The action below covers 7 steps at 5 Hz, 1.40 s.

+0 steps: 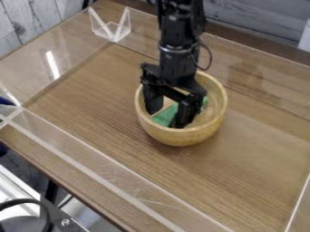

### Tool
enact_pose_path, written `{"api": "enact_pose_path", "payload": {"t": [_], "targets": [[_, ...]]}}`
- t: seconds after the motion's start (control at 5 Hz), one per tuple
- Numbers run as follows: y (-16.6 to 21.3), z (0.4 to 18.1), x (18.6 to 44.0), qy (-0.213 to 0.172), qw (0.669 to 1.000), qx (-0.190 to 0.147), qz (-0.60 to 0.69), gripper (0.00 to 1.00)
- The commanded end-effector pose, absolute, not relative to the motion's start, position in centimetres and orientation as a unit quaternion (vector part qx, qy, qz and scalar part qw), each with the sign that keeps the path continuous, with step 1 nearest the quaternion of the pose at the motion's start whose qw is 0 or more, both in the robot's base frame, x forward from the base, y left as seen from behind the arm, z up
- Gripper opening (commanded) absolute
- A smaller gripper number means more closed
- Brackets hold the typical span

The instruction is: Remove the green block from inside the brown bowl and put it on the table

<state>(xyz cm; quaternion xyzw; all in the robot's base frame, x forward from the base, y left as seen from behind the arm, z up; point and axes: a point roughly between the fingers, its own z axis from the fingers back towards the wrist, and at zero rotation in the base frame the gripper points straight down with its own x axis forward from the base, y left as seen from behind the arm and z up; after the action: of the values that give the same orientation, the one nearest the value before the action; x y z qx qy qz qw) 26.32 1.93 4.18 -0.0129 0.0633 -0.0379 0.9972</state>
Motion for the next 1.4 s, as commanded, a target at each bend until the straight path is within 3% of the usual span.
{"api": "enact_pose_path", "payload": {"t": [0.0,0.6,1.2], "targets": [[2.0,4.5,27.3,0.038,0.999,-0.011,-0.037,1.00],[1.7,4.4,27.9,0.022,0.999,-0.023,-0.044,1.00],[1.8,5.9,27.8,0.003,0.998,-0.038,-0.042,1.00]]}}
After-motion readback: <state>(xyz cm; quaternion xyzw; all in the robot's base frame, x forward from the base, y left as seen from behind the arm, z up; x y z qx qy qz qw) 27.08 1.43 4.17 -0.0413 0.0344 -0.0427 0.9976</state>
